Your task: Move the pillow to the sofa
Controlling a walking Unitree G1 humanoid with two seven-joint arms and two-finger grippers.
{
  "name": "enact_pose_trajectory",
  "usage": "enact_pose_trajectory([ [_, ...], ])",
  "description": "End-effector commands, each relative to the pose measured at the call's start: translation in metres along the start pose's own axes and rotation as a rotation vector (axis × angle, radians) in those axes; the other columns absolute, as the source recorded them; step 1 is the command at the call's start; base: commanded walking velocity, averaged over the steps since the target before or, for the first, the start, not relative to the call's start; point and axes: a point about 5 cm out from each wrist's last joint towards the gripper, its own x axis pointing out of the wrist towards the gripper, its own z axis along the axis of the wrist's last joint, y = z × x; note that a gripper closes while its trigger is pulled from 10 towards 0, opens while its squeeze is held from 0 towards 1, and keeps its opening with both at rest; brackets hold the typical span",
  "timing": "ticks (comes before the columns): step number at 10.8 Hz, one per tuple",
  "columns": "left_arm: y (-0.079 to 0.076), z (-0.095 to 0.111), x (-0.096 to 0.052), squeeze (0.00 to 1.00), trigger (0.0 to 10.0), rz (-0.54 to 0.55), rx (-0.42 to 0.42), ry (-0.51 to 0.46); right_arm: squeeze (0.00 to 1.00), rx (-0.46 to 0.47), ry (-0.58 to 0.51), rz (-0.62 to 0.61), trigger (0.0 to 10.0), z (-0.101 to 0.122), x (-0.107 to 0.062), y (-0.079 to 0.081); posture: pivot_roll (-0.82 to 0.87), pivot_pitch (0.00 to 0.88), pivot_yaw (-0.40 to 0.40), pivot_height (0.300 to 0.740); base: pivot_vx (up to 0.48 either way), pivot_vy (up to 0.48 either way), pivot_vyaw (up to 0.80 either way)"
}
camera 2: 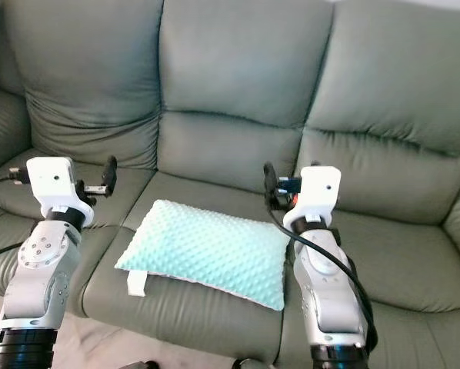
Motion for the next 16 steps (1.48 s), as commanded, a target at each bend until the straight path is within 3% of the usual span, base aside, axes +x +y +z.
enact_pose_trajectory([
  [1,0.002,0.005,0.0,0.0,10.0,0.034,-0.005,-0.018,0.0,-0.016,-0.017,0.014,10.0,0.006,-0.002,0.001,-0.12,0.039,-0.039,0.74,0.0,0.0,0.0],
  [3,0.01,-0.002,-0.007,0.0,10.0,0.17,0.013,0.039,0.0,0.006,-0.01,0.019,10.0,0.004,-0.005,0.003,-0.11,0.043,-0.046,0.74,0.0,0.0,0.0],
  [4,0.009,-0.005,-0.009,0.0,10.0,0.161,0.024,0.054,0.0,0.006,-0.006,0.018,10.0,0.004,-0.005,0.003,-0.11,0.049,-0.053,0.74,0.0,0.0,0.0],
  [5,0.006,-0.009,-0.011,0.0,10.0,0.087,-0.056,0.046,0.0,0.009,0.0,0.016,10.0,0.003,-0.002,0.004,-0.1,0.056,-0.054,0.74,0.0,0.0,0.0],
  [10,0.003,-0.003,-0.005,0.0,10.0,0.054,-0.033,0.049,0.0,0.017,0.005,0.001,10.0,0.003,-0.003,0.007,-0.1,0.078,-0.035,0.74,0.0,0.0,0.0],
  [16,-0.005,-0.003,-0.002,0.0,10.0,-0.007,-0.063,0.081,0.0,0.059,0.02,-0.036,10.0,-0.002,-0.002,0.006,-0.1,0.093,-0.019,0.74,0.0,0.0,0.0],
])
